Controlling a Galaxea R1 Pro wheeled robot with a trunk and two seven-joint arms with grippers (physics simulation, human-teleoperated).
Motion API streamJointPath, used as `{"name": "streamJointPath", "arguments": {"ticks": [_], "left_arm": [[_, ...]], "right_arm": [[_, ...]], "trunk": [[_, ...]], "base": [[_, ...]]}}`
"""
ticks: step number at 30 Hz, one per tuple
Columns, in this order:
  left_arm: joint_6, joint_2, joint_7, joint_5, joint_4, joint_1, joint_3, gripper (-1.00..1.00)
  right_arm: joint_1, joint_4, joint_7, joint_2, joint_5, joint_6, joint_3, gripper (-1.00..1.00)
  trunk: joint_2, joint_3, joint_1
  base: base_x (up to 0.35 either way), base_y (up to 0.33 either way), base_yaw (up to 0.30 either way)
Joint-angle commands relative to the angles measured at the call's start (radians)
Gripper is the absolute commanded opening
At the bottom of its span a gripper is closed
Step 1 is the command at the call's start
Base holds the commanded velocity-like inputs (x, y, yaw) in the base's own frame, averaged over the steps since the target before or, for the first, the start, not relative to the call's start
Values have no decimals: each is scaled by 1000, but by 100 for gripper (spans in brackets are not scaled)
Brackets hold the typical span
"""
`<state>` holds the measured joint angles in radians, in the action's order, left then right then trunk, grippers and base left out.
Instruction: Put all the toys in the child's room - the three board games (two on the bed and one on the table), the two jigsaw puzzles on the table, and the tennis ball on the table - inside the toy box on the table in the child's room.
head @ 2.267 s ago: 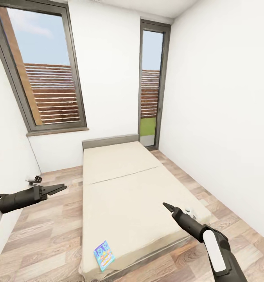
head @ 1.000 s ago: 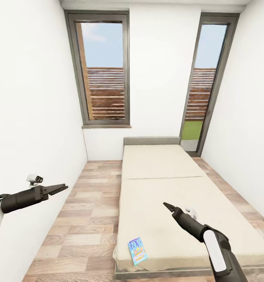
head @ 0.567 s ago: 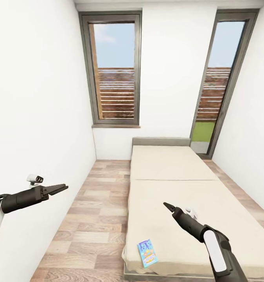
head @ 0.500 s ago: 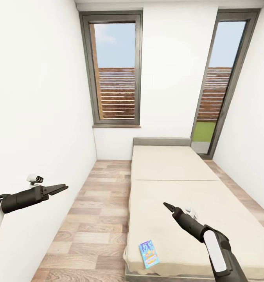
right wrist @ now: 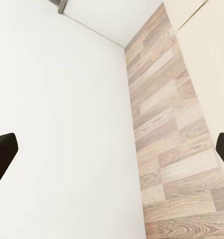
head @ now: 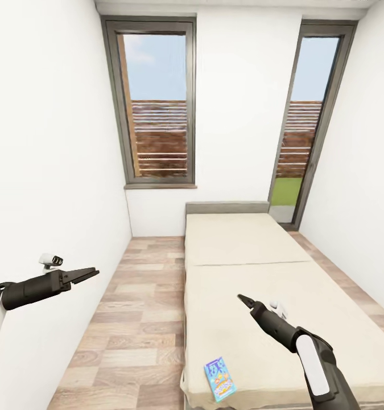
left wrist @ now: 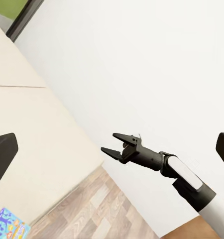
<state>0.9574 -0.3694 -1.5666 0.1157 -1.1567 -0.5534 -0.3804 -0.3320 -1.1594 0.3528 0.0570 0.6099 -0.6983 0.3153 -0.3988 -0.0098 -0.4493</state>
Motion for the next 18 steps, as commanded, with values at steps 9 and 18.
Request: {"name": "streamJointPath", "arguments": {"ticks": [9,18], "left_arm": [[8,11,-4,1,12,0,9,100],[8,62,-4,0,21,0,7,100]], "right_arm": [[-5,-12,1,12,0,-19,15,100],[-4,-40,-4,-2,1,-41,40,100]], "trunk": [[-1,0,-1],[-1,0,-1]], "base": [[116,-1,-22],[0,0,0]]}}
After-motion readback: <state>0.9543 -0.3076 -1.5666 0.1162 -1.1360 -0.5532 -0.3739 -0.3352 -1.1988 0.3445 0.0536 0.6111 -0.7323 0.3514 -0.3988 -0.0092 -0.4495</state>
